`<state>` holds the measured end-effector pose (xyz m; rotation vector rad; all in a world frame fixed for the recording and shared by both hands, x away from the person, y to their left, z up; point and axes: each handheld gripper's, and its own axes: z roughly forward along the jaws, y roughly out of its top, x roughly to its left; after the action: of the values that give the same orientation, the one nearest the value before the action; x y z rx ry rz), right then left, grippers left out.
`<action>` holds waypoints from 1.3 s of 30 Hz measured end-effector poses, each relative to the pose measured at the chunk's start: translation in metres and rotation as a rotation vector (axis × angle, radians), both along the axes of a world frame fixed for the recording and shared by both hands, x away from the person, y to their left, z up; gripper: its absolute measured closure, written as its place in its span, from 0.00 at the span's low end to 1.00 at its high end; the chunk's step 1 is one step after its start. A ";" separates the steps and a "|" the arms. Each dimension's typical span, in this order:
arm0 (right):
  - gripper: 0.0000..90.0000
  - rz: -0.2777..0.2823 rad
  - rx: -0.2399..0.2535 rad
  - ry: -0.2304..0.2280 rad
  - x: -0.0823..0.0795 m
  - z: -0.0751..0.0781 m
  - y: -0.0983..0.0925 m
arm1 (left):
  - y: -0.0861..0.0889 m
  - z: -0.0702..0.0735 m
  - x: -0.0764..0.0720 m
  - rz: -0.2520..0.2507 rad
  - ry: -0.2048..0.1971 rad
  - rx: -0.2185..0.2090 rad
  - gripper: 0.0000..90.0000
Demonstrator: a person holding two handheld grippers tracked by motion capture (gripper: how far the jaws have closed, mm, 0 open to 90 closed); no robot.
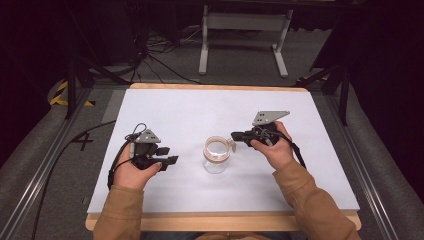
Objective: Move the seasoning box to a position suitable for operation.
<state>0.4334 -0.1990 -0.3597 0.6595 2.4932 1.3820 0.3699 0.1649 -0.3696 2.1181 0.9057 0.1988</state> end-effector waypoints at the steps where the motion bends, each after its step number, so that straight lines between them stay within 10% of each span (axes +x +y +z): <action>1: 1.00 0.000 0.000 0.000 0.000 0.000 0.000 | -0.001 0.000 0.000 -0.002 -0.002 -0.008 0.61; 11: 1.00 -0.016 -0.066 -0.008 0.000 -0.005 0.002 | -0.022 0.002 -0.002 -0.069 -0.004 -0.030 0.75; 39: 1.00 0.011 -0.018 -0.039 -0.004 -0.001 0.002 | -0.040 -0.001 -0.002 -0.122 0.003 -0.030 0.88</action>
<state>0.4293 -0.1968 -0.3604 0.6104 2.4794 1.3613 0.3676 0.1253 -0.3710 2.1382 0.7731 0.1189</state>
